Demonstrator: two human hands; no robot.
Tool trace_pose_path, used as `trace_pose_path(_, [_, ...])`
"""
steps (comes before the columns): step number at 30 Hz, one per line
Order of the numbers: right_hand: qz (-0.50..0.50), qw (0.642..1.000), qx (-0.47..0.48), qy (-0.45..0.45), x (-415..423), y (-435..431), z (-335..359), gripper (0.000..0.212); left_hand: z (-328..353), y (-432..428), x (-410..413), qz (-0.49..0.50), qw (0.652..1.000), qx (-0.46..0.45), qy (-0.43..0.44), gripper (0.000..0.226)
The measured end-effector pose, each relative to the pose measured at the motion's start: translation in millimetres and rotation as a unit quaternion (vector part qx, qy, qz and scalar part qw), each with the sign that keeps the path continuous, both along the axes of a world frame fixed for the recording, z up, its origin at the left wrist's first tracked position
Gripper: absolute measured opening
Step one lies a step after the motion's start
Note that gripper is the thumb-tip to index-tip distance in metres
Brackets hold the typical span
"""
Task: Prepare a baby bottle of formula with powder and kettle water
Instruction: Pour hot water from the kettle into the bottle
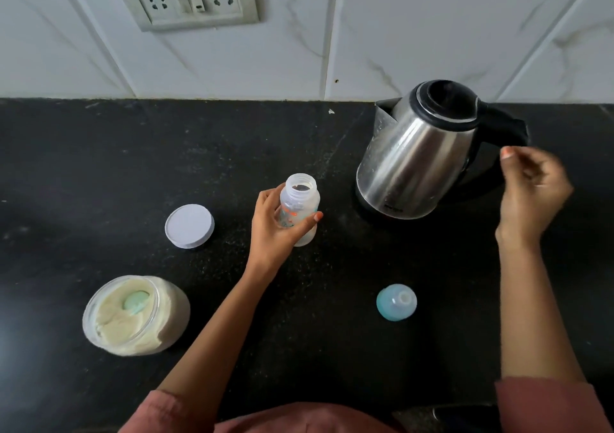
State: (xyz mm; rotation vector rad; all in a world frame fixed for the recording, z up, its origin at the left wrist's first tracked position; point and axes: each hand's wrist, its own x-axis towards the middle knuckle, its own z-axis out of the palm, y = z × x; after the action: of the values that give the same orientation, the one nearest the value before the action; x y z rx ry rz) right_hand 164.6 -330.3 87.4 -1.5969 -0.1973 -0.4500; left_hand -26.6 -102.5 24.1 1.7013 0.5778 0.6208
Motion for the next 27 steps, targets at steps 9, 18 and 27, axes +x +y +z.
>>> trace_pose_path(9, [0.111,0.991,0.027,0.064,50,-16,-12,0.033,0,2,22,0.022,1.0,-0.014,0.01,0.058])
trace_pose_path(18, [0.275,0.956,-0.037,0.092,80,-24,-6,0.022,-1,1,33,0.026,1.0,-0.008,0.012,0.048])
trace_pose_path(27, [0.24,0.97,0.006,0.041,67,-8,-6,0.008,1,6,30,0.024,1.0,0.001,0.018,0.049])
